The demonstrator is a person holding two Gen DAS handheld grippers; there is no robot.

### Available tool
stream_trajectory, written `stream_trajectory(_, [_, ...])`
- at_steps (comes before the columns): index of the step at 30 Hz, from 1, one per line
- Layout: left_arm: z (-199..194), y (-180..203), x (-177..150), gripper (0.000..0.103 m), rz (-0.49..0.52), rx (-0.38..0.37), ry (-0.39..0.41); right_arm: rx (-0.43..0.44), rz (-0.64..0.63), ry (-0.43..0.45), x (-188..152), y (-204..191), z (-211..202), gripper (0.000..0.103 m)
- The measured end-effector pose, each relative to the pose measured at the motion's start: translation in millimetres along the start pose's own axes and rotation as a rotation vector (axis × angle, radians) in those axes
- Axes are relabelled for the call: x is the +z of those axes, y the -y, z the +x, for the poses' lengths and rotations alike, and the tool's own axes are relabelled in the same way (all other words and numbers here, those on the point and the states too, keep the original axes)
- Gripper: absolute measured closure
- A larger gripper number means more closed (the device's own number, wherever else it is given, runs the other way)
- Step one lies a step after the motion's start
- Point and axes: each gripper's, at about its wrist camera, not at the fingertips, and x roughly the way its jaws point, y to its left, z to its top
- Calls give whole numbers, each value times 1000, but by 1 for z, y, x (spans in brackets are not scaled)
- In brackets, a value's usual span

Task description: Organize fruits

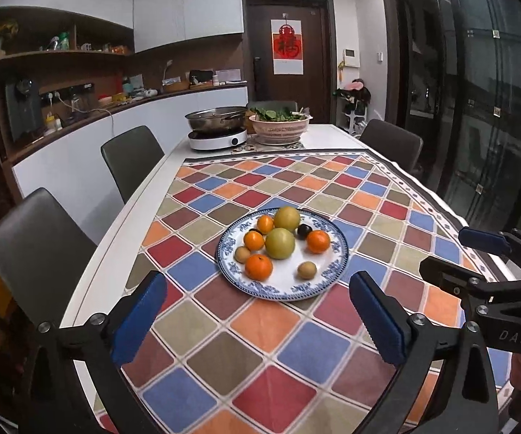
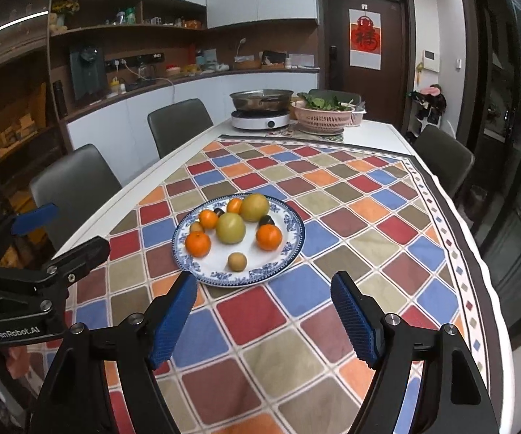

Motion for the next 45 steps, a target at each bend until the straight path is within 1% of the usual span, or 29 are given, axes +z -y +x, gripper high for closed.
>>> stream_trajectory(6, [-22,2,-5,0,9,9,22,4,14,17,-11,-5,-23,26])
stream_trajectory(14, [-44,9,-11,0,25,3,47,-24,-2,53,-21,-10,-49,26])
stream_trajectory(20, [-52,12,-16,0,20,6,39,-24,10,64,-27,-9,-62,26])
stream_trajectory(25, [-59,14,-19,0,13,8,42,-26,9,66,-30,-10,-65,26])
stream_trajectory(31, [-66,13,-21,0,-3,-6,53,-24,12,66,-33,-10,-69,26])
stream_trajectory(45, [-72,12,-26,0,-15,-1,56,-18,12,52,-41,-14,-74,26])
